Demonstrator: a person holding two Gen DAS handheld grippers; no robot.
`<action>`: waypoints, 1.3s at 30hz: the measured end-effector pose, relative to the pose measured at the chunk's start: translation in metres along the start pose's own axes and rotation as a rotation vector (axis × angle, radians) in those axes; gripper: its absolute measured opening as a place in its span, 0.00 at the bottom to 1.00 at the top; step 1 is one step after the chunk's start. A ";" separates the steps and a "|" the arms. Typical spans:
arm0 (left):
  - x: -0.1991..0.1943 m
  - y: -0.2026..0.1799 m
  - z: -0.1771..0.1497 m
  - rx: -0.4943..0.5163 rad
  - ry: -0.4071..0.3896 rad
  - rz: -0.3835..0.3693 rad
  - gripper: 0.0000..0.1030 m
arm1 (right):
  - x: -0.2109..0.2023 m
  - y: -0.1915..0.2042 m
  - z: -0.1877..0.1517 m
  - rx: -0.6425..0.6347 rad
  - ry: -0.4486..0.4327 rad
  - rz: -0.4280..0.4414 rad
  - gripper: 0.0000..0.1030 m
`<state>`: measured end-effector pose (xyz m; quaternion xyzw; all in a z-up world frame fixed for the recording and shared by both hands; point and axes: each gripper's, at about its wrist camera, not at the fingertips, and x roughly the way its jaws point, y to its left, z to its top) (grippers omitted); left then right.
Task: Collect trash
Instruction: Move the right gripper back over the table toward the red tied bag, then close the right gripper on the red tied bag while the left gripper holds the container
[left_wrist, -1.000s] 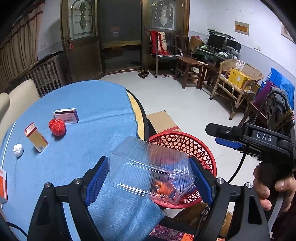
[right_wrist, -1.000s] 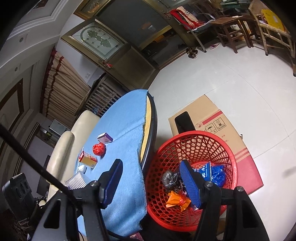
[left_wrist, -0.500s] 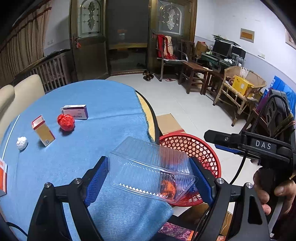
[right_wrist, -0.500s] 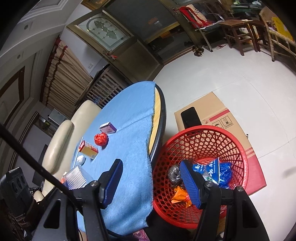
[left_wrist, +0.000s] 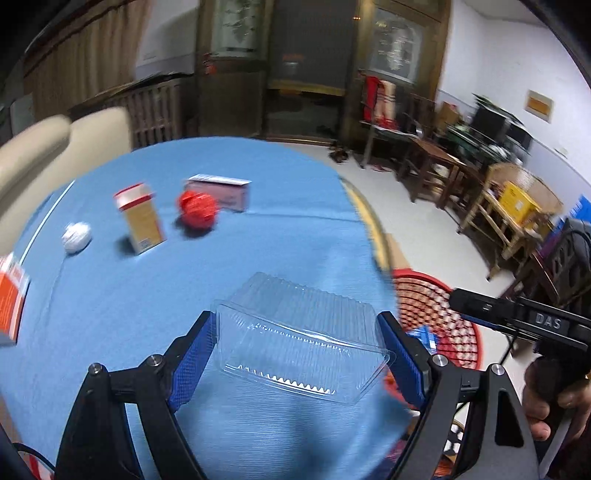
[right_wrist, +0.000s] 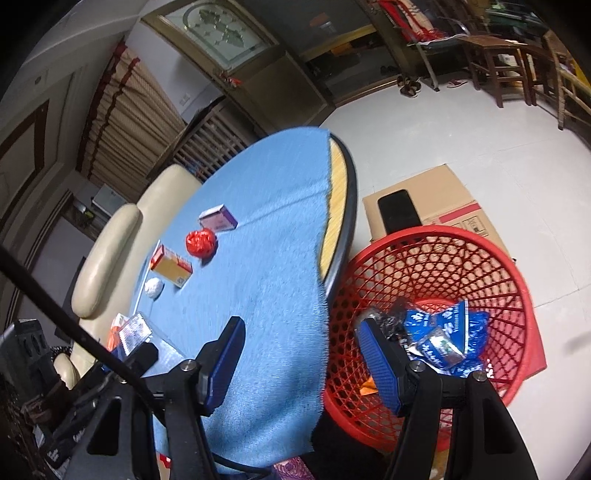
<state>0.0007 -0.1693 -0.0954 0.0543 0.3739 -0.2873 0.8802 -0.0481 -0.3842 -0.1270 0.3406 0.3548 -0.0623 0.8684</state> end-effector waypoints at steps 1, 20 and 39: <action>0.001 0.014 -0.001 -0.028 0.003 0.017 0.84 | 0.005 0.004 0.001 -0.009 0.008 -0.003 0.66; 0.019 0.151 0.017 -0.185 0.028 0.266 0.84 | 0.127 0.131 0.054 -0.309 0.098 0.064 0.57; 0.070 0.197 0.074 -0.147 0.030 0.154 0.84 | 0.295 0.189 0.105 -0.244 0.265 0.104 0.40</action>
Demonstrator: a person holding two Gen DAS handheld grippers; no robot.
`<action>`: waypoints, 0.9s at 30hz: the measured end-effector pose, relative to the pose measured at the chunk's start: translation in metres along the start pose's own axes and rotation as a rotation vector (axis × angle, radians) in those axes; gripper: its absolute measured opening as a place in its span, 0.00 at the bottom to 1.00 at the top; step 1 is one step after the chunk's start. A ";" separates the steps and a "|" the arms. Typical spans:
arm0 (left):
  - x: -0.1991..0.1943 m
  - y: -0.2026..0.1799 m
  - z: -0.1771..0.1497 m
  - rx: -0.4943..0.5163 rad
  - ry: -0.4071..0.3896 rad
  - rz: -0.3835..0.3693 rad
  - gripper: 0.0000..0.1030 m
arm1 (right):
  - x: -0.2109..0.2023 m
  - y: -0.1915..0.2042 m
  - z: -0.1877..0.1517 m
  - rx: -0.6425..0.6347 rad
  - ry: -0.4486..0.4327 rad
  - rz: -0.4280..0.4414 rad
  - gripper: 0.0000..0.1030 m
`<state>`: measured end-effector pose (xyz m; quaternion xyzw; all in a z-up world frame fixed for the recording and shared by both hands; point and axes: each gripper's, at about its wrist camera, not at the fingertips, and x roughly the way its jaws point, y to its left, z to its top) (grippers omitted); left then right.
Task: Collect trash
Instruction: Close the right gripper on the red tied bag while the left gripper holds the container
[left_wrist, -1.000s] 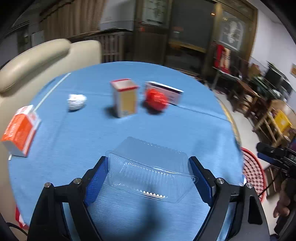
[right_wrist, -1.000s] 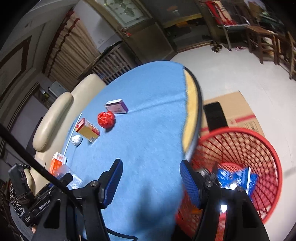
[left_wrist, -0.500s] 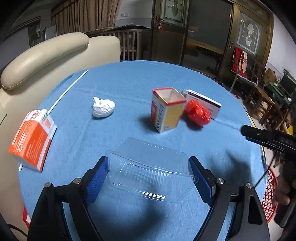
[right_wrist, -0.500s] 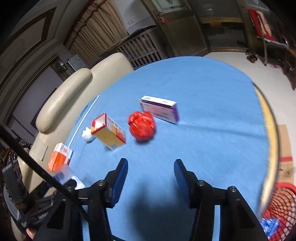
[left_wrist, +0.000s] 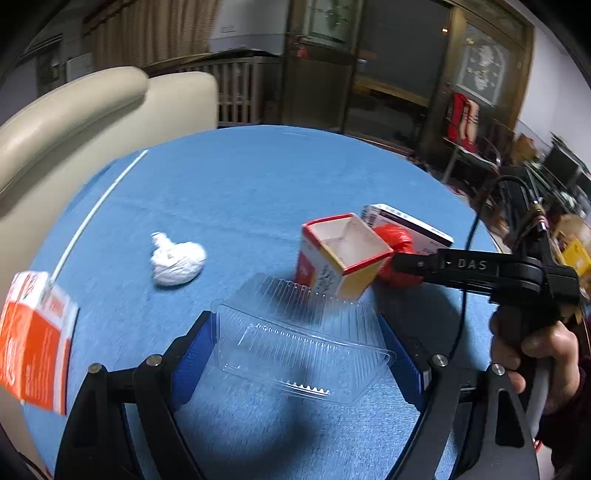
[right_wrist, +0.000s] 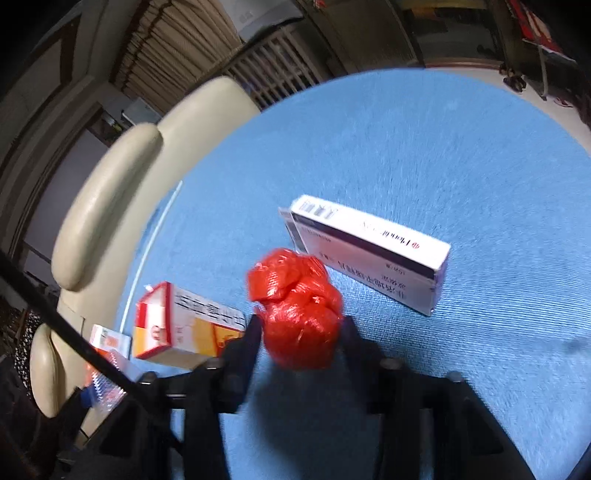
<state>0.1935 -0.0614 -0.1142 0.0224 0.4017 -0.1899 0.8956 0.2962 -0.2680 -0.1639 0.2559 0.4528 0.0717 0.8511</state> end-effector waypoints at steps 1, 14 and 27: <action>0.001 -0.002 0.001 0.017 -0.003 -0.017 0.84 | 0.000 -0.001 -0.001 -0.002 -0.008 0.014 0.39; -0.002 -0.027 0.000 0.051 -0.016 -0.117 0.84 | -0.054 -0.038 -0.032 0.020 -0.038 0.107 0.38; -0.021 -0.134 -0.030 0.157 0.030 -0.271 0.84 | -0.159 -0.107 -0.090 0.106 -0.161 0.086 0.38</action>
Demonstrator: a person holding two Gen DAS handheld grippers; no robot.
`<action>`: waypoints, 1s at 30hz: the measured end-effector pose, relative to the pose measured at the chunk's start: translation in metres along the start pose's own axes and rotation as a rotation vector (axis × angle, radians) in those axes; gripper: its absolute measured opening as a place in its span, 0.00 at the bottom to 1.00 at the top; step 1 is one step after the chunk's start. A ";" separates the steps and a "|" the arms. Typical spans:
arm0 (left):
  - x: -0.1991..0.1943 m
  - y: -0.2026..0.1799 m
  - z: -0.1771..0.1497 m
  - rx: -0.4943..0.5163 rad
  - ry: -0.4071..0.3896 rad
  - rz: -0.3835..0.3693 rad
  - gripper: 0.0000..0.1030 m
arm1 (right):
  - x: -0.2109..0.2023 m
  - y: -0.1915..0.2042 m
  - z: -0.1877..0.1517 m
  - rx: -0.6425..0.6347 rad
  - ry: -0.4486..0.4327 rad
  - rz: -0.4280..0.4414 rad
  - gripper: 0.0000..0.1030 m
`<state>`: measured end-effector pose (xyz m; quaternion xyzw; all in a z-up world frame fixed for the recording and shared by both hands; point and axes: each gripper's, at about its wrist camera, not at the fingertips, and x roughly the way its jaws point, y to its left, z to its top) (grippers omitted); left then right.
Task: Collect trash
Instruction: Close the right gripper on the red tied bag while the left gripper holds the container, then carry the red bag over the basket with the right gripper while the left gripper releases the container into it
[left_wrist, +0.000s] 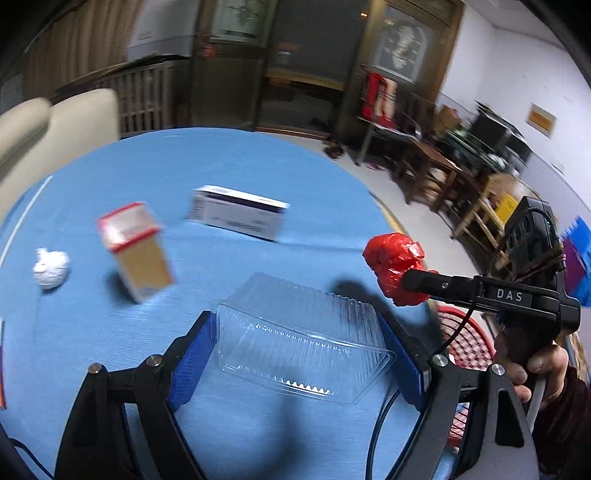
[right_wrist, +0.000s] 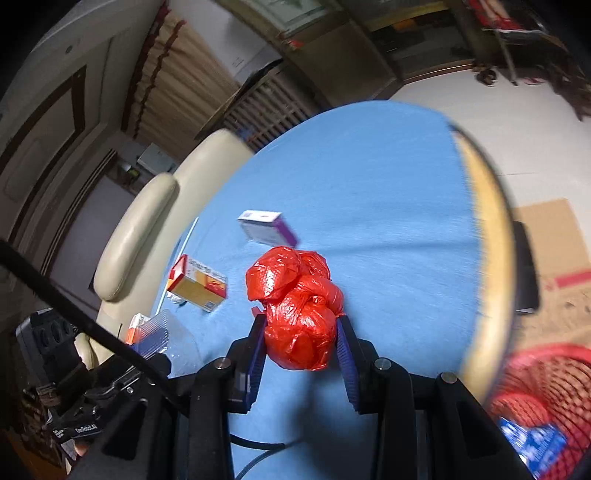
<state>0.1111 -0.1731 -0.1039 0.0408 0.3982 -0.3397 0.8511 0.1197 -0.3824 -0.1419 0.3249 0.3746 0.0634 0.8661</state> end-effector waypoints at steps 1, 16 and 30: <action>0.001 -0.010 -0.002 0.009 0.004 -0.012 0.84 | -0.010 -0.007 -0.004 0.010 -0.007 -0.010 0.38; -0.009 -0.114 -0.016 0.088 0.015 -0.063 0.84 | -0.122 -0.064 -0.058 0.064 -0.106 -0.055 0.38; -0.022 -0.191 -0.037 0.247 0.013 -0.017 0.84 | -0.190 -0.072 -0.092 0.052 -0.188 -0.082 0.38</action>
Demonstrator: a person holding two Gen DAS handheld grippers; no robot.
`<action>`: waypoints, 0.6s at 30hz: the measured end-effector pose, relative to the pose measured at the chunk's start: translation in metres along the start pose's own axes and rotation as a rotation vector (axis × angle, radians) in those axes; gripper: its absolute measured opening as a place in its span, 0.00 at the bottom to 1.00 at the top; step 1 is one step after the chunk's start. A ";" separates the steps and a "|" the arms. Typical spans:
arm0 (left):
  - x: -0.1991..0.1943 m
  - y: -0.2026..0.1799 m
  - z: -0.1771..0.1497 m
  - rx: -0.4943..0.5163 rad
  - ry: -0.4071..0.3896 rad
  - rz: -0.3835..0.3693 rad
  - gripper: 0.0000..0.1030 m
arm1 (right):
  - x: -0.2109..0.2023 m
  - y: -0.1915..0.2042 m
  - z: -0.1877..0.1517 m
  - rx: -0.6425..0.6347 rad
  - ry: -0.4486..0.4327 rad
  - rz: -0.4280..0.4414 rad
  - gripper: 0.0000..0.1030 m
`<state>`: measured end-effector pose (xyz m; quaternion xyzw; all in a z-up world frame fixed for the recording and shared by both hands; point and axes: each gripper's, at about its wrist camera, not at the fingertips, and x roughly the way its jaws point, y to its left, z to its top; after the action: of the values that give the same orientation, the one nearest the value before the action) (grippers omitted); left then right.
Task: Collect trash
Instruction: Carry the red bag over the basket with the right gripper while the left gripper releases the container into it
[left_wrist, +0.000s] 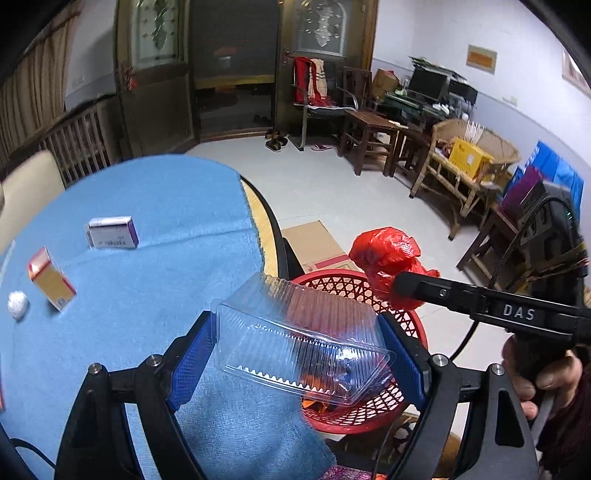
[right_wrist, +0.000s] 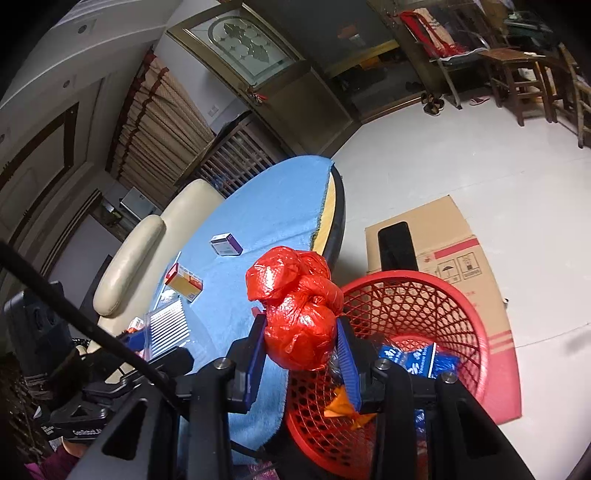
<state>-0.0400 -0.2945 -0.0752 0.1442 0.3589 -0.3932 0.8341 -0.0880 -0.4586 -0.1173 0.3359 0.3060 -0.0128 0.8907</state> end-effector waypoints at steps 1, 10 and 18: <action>-0.002 -0.004 0.001 0.011 -0.002 0.008 0.84 | -0.004 -0.001 -0.001 0.001 -0.004 -0.001 0.38; -0.012 -0.028 0.008 0.060 -0.013 0.065 0.84 | -0.031 -0.004 -0.007 -0.006 -0.027 -0.008 0.38; -0.002 -0.037 0.008 0.076 0.024 0.042 0.84 | -0.042 -0.017 -0.010 0.020 -0.041 -0.023 0.38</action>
<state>-0.0647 -0.3212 -0.0662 0.1881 0.3507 -0.3871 0.8317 -0.1318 -0.4734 -0.1104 0.3408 0.2916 -0.0330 0.8932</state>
